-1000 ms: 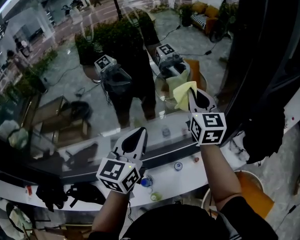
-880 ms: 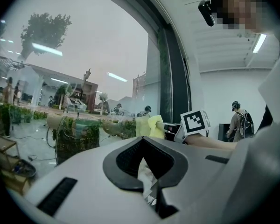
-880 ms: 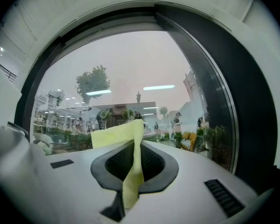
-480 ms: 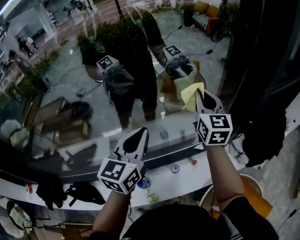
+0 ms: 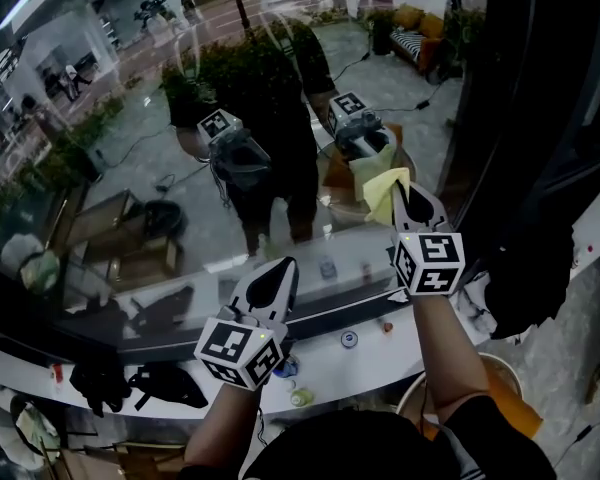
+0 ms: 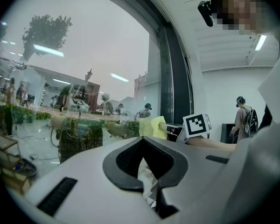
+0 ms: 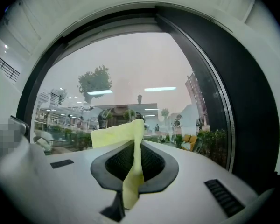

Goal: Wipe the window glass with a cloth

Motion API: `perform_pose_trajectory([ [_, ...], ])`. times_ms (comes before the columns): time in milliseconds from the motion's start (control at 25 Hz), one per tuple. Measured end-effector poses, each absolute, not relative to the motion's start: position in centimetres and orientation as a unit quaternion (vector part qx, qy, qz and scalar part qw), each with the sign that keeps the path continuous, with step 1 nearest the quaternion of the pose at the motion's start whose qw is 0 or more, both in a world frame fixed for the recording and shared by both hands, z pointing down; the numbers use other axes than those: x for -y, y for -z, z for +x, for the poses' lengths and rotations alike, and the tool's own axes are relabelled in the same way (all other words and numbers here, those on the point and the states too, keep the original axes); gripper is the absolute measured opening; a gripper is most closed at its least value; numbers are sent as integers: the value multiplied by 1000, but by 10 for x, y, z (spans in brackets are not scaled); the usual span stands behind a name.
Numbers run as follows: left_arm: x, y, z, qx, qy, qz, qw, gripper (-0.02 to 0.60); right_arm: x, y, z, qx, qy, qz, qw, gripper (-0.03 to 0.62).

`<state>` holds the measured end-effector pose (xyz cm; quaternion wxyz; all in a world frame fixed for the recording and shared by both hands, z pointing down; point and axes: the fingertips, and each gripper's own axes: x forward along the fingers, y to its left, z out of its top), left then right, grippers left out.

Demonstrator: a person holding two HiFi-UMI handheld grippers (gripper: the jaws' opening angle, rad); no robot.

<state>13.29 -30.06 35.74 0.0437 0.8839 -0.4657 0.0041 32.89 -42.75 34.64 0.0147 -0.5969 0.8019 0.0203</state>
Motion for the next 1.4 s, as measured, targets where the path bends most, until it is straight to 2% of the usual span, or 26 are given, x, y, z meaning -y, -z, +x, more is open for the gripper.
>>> perform_pose_trajectory([
  [920, 273, -358, 137, 471, 0, 881, 38, 5, 423, -349, 331, -807, -6, -591, 12, 40],
  [1400, 263, -325, 130, 474, 17, 881, 6, 5, 372, -275, 321, -819, -49, -566, 75, 40],
])
